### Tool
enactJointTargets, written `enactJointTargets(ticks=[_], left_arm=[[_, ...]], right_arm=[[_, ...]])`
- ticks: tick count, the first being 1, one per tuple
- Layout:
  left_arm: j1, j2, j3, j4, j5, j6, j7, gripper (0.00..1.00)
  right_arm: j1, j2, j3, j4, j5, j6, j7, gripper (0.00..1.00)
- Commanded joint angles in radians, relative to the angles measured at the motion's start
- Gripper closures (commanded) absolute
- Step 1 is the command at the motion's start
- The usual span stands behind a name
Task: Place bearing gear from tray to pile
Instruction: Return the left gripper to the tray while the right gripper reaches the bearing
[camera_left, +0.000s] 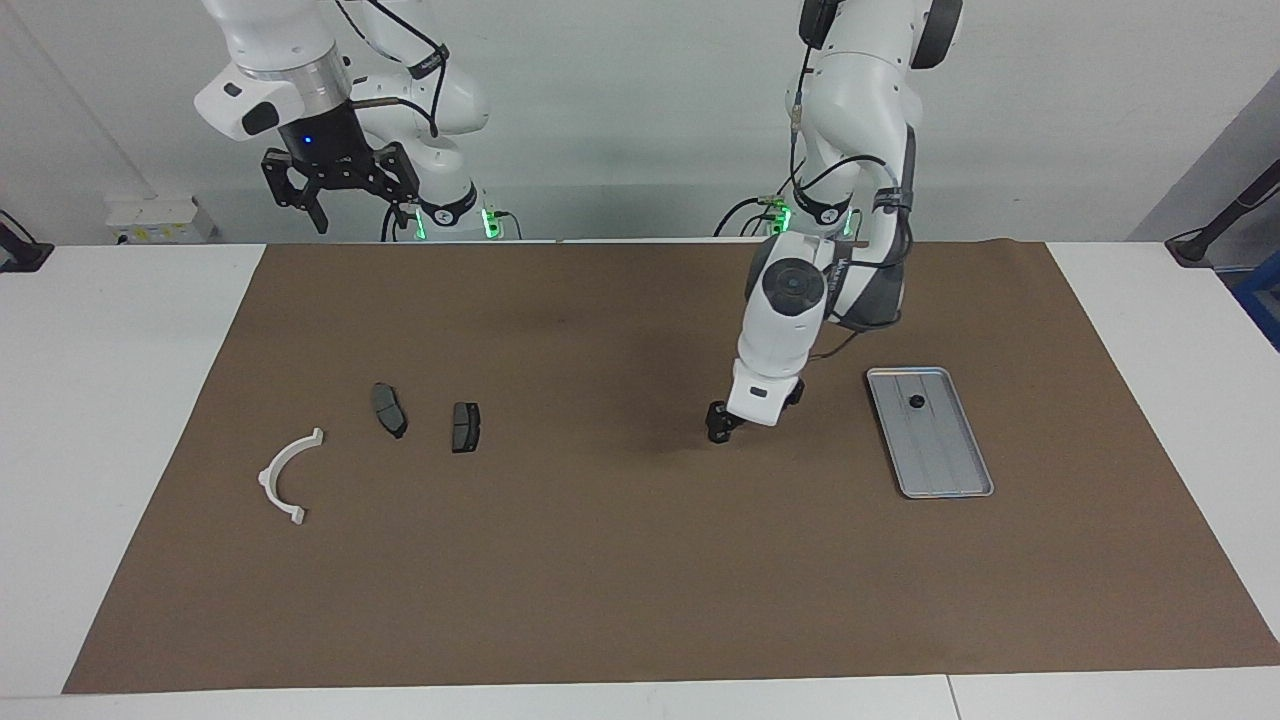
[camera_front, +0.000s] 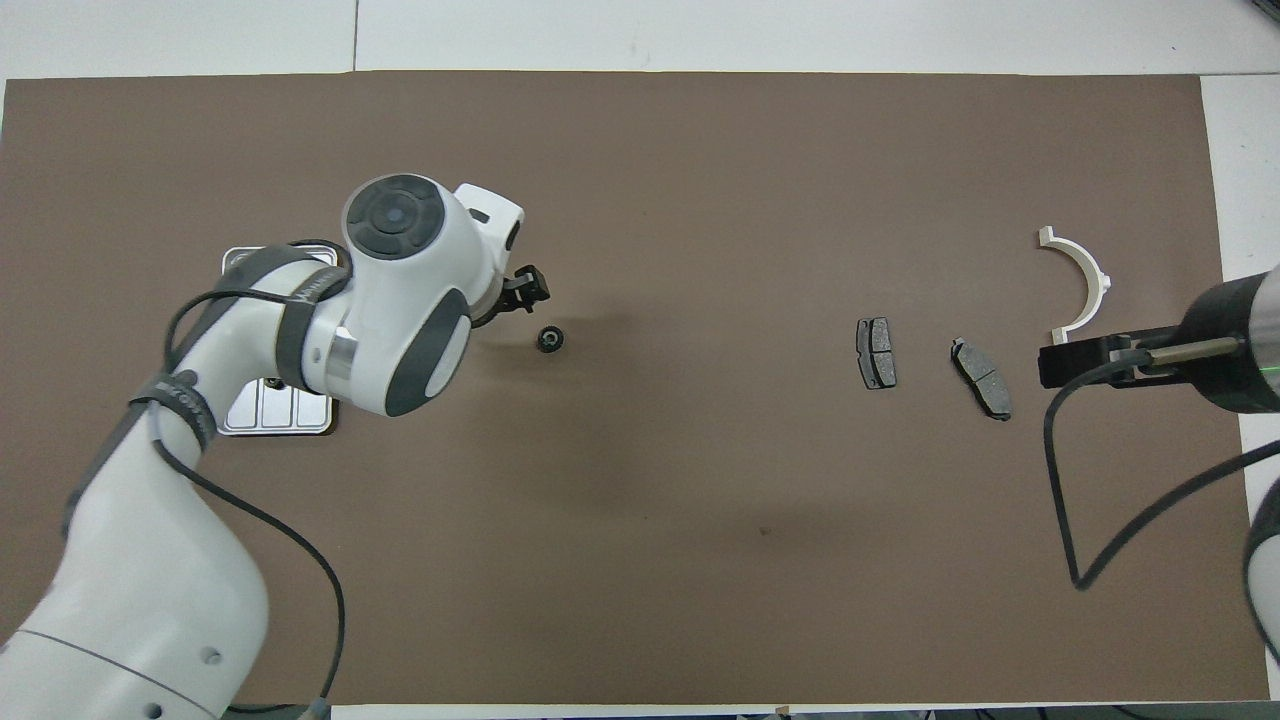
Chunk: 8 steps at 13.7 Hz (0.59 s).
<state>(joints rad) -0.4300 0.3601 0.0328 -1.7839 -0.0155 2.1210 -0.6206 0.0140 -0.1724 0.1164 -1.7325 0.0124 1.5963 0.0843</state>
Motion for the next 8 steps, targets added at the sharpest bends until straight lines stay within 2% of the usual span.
enactJointTargets(ticks=[1, 5, 6, 8], left_arm=[[0.153, -0.101, -0.008, -0.098, 0.005, -0.036, 0.256, 0.0], [0.321, -0.109, -0.007, -0.133, 0.005, -0.029, 0.552, 0.03], [0.353, -0.122, -0.007, -0.165, 0.003, -0.02, 0.614, 0.05], [0.388, -0.144, -0.007, -0.228, 0.005, 0.023, 0.634, 0.17]], right_arm=[[0.064, -0.009, 0.011, -0.082, 0.024, 0.1, 0.098, 0.0], [0.22, 0.105, 0.011, -0.107, 0.024, 0.252, 0.441, 0.0], [0.246, 0.143, 0.012, -0.102, 0.024, 0.287, 0.501, 0.0], [0.311, 0.218, 0.012, -0.096, 0.023, 0.356, 0.631, 0.0]])
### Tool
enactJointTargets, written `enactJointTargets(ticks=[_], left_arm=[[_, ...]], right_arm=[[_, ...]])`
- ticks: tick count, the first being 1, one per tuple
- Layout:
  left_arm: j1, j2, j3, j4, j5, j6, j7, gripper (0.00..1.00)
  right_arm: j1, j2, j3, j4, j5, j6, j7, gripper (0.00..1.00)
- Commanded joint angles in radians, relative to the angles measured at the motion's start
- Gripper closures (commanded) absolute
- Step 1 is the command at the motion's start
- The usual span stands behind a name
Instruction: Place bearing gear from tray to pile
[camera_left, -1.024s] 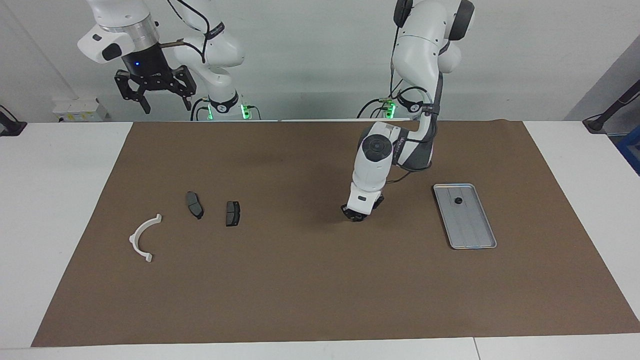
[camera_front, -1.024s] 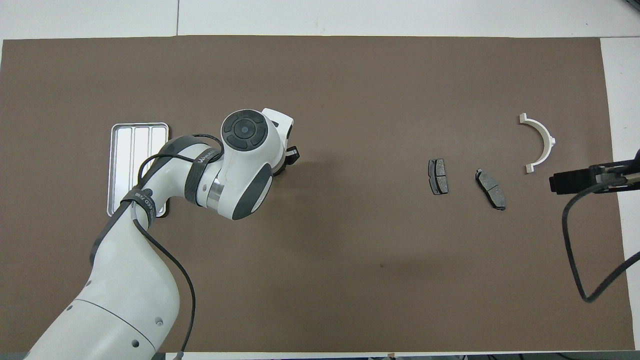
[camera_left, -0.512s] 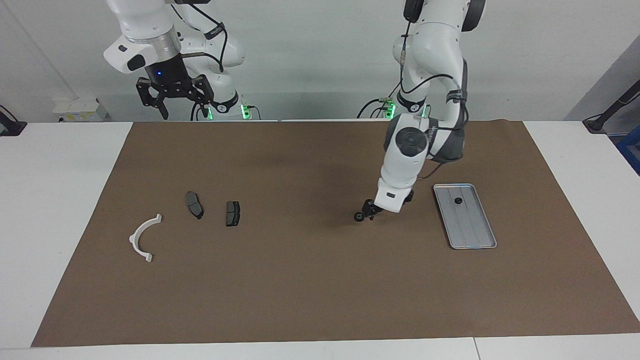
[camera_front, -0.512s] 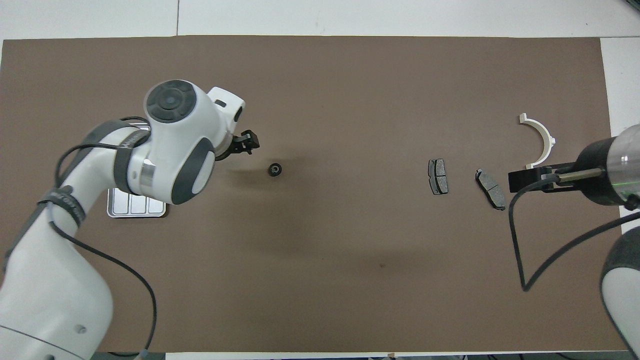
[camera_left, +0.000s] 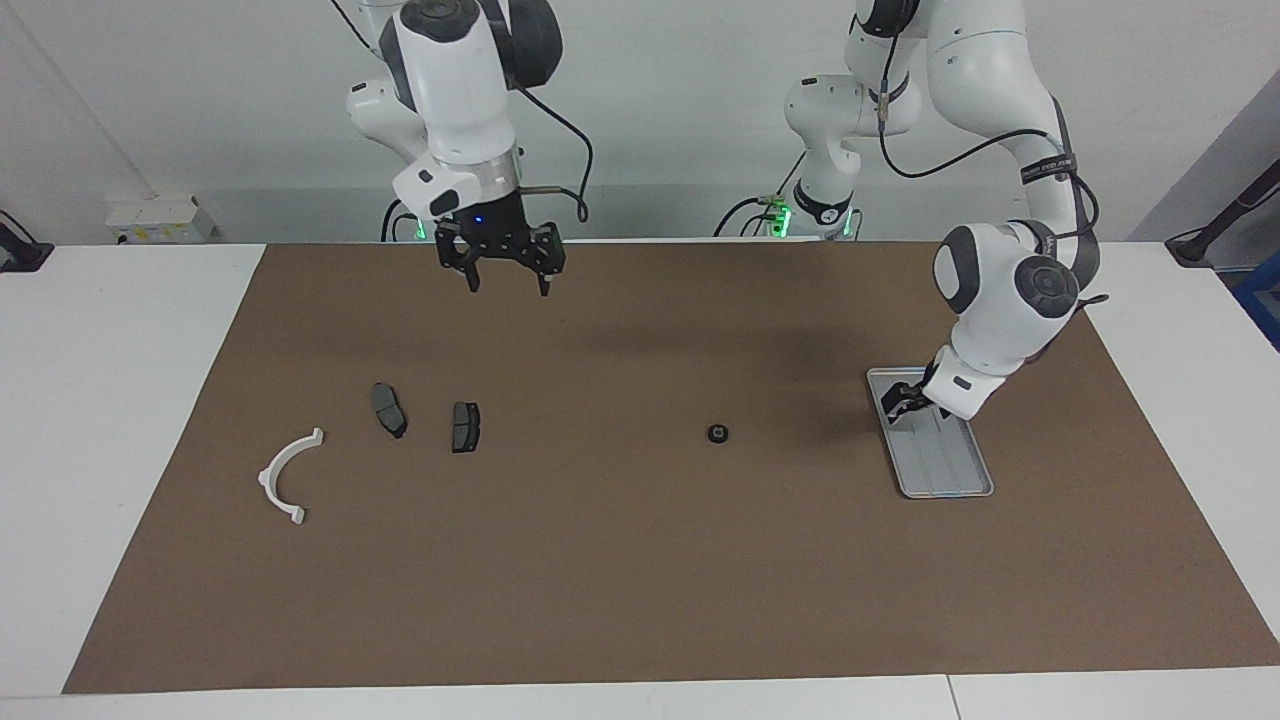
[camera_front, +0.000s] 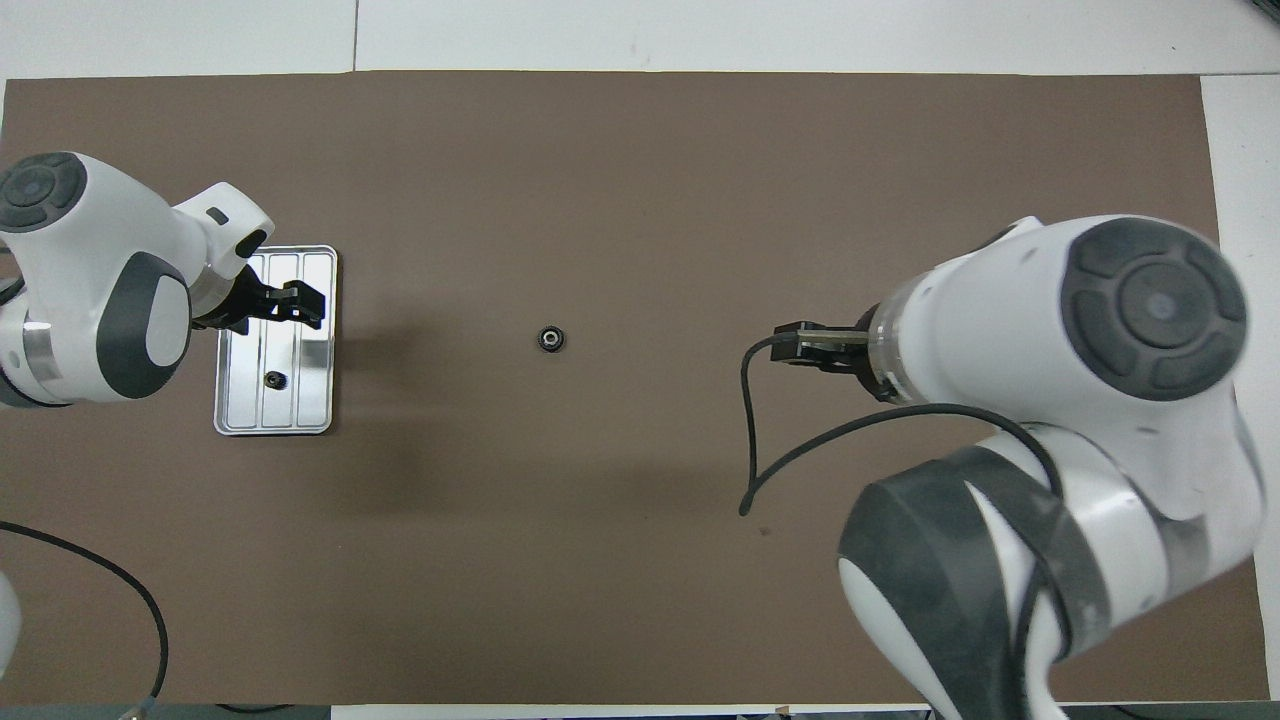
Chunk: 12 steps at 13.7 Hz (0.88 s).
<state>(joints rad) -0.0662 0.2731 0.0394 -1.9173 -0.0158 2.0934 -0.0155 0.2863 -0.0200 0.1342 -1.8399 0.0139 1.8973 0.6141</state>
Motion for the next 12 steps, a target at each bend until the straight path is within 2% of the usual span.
enactJointTargets(ticks=[1, 4, 6, 10, 12], left_arm=[[0.026, -0.064, -0.013, -0.124, 0.004, 0.069, 0.034, 0.2], [0.048, -0.09, -0.015, -0.187, 0.004, 0.091, 0.029, 0.27], [0.045, -0.095, -0.015, -0.215, 0.004, 0.126, 0.02, 0.36], [0.046, -0.1, -0.013, -0.229, 0.004, 0.134, 0.02, 0.38], [0.046, -0.106, -0.013, -0.246, 0.004, 0.14, 0.019, 0.42]], right_arm=[[0.074, 0.109, -0.005, 0.025, 0.018, 0.092, 0.18, 0.0], [0.158, 0.283, -0.008, 0.149, -0.002, 0.137, 0.353, 0.0], [0.194, 0.398, -0.007, 0.259, -0.04, 0.137, 0.435, 0.0], [0.289, 0.628, -0.008, 0.456, -0.164, 0.117, 0.536, 0.0], [0.295, 0.699, -0.008, 0.537, -0.172, 0.094, 0.538, 0.0]])
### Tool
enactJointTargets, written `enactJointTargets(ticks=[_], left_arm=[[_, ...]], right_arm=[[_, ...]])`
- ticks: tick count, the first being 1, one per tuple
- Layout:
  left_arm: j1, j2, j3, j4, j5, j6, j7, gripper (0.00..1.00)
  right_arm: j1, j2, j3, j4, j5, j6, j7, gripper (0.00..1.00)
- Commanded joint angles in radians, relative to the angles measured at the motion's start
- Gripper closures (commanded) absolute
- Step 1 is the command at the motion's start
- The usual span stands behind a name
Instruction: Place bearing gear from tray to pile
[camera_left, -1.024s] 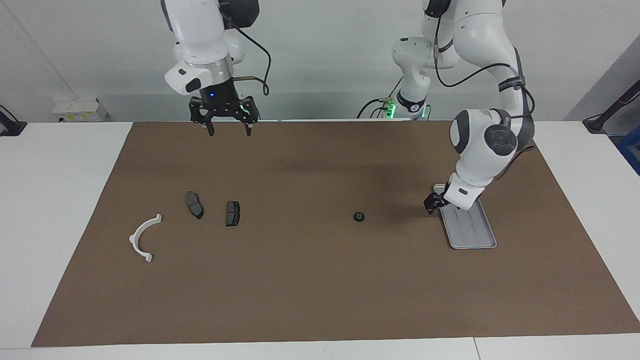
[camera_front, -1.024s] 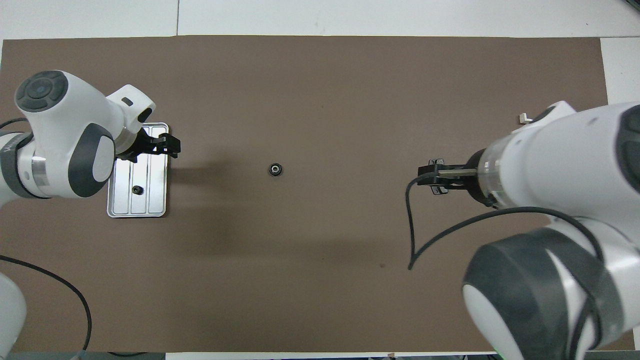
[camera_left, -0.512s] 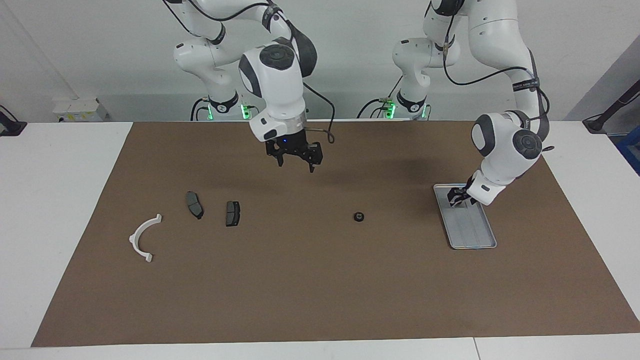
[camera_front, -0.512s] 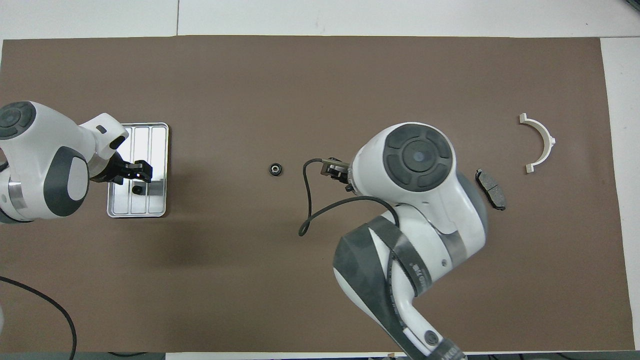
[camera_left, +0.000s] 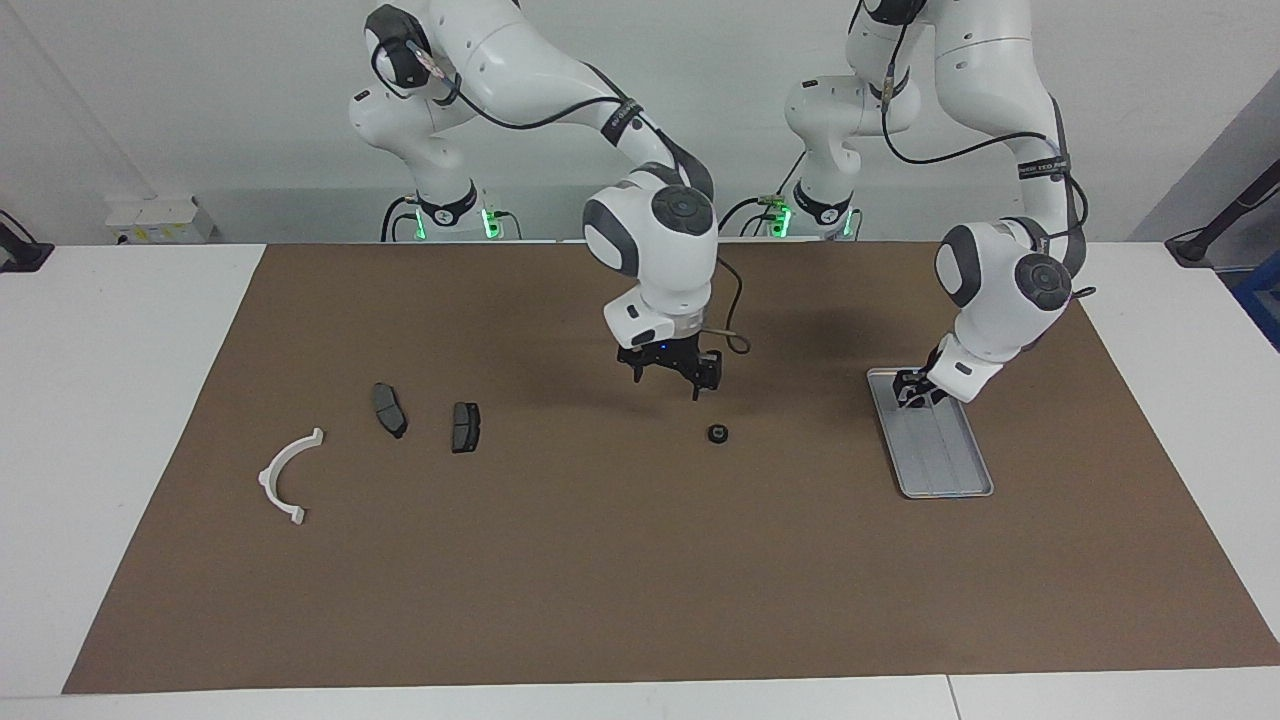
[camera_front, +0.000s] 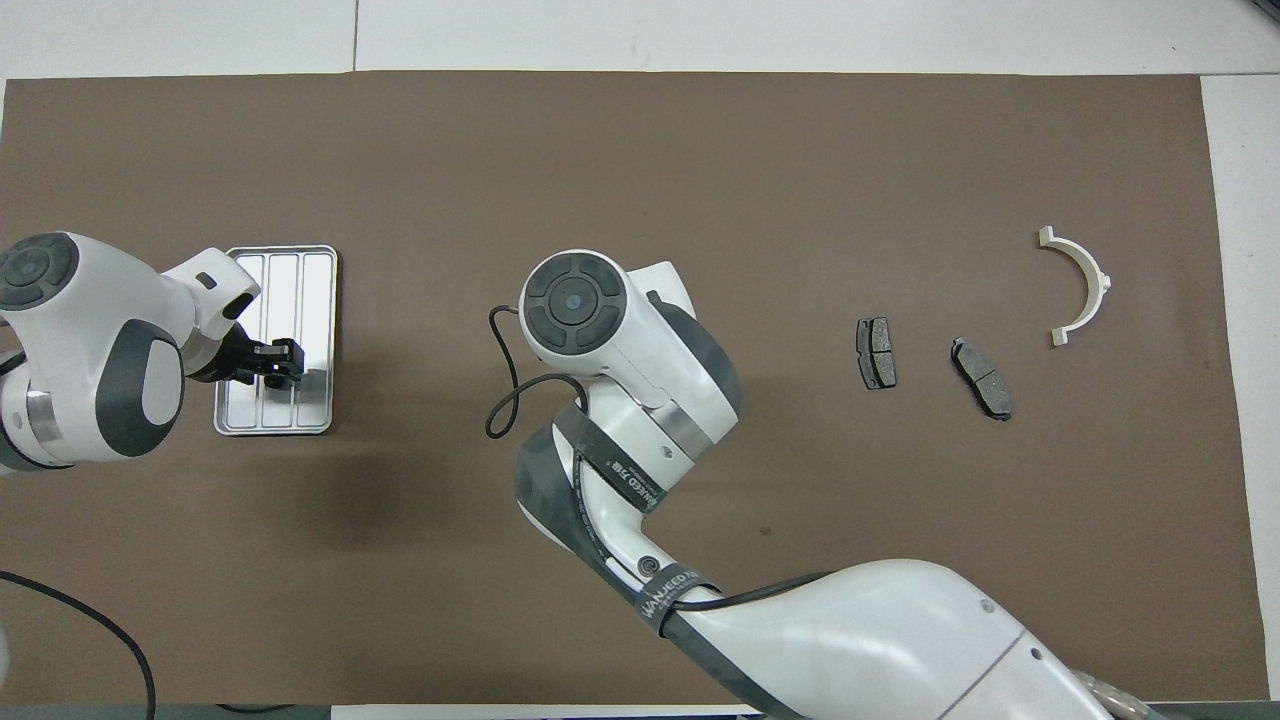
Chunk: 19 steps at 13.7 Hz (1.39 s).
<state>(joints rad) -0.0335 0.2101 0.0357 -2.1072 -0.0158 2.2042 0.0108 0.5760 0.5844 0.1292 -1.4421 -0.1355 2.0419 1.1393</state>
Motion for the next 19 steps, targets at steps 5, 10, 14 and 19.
enactJointTargets(ticks=[5, 10, 14, 19], left_arm=[[0.014, -0.049, -0.01, -0.08, 0.004, 0.052, -0.008, 0.48], [0.015, -0.052, -0.01, -0.083, 0.004, 0.043, -0.009, 0.48], [0.015, -0.055, -0.01, -0.089, 0.004, 0.049, -0.014, 0.52], [0.017, -0.055, -0.01, -0.096, 0.004, 0.063, -0.014, 0.57]], right_arm=[[0.068, 0.231, -0.006, 0.326, -0.022, -0.091, 0.014, 0.0], [0.099, 0.294, -0.008, 0.339, -0.051, -0.074, 0.014, 0.0], [0.096, 0.296, -0.006, 0.333, -0.053, -0.072, 0.014, 0.01], [0.082, 0.305, -0.008, 0.327, -0.049, -0.003, 0.016, 0.08]])
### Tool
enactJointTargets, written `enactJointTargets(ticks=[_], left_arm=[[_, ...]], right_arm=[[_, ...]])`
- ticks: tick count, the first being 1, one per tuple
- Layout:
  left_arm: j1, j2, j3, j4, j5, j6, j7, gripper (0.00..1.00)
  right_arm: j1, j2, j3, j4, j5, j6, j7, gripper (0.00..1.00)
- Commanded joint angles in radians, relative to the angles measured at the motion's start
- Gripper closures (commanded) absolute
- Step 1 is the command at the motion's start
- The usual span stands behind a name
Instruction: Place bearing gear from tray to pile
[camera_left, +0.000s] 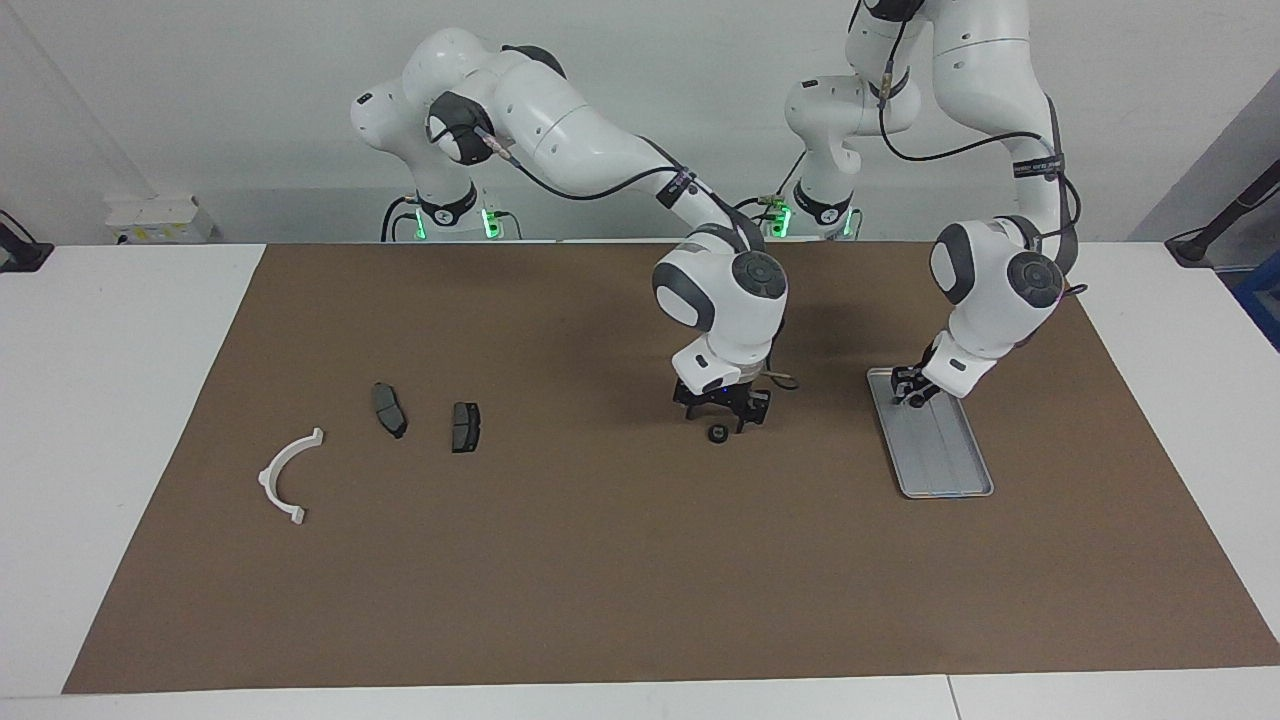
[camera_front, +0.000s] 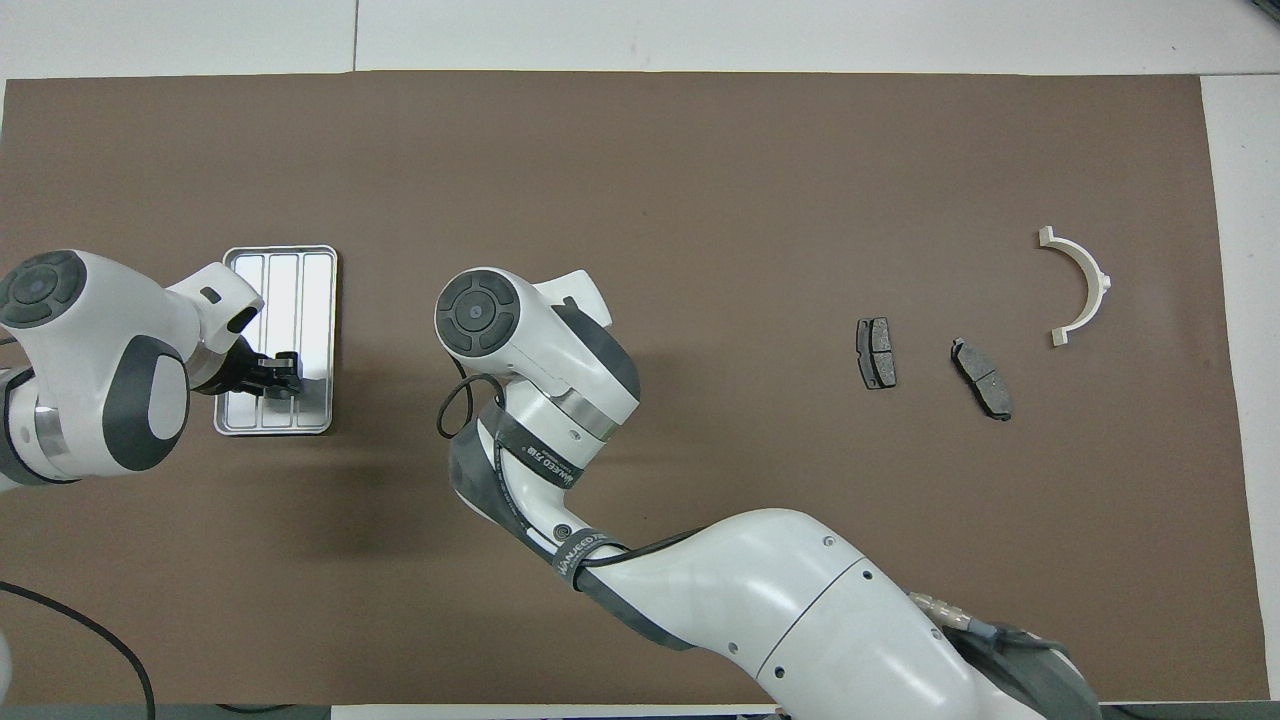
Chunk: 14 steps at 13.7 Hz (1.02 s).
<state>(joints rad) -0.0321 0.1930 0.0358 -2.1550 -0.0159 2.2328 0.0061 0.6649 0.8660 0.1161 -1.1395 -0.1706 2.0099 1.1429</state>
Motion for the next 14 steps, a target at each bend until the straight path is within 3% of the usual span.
enactJointTargets(ticks=[1, 6, 9, 11, 12, 14], left_arm=[[0.015, -0.037, -0.01, -0.049, 0.004, 0.036, -0.009, 0.57], [0.015, -0.035, -0.01, -0.049, 0.004, 0.038, -0.009, 0.58], [0.017, -0.035, -0.01, -0.049, 0.004, 0.038, -0.008, 0.58], [0.023, -0.035, -0.01, -0.049, 0.004, 0.039, -0.008, 0.6], [0.021, -0.035, -0.01, -0.049, 0.004, 0.039, -0.008, 0.6], [0.023, -0.033, -0.01, -0.049, 0.004, 0.05, -0.008, 0.6]], right_arm=[[-0.005, 0.03, 0.005, 0.024, -0.014, 0.033, 0.014, 0.08], [-0.005, 0.027, 0.005, 0.015, -0.007, 0.062, 0.014, 0.2], [-0.016, 0.024, 0.005, 0.006, -0.006, 0.067, 0.014, 0.71], [-0.022, 0.024, 0.005, 0.003, -0.01, 0.072, 0.012, 0.94], [-0.025, 0.024, 0.005, 0.003, -0.012, 0.072, 0.012, 1.0], [-0.027, 0.024, 0.005, 0.003, -0.015, 0.078, 0.012, 1.0]])
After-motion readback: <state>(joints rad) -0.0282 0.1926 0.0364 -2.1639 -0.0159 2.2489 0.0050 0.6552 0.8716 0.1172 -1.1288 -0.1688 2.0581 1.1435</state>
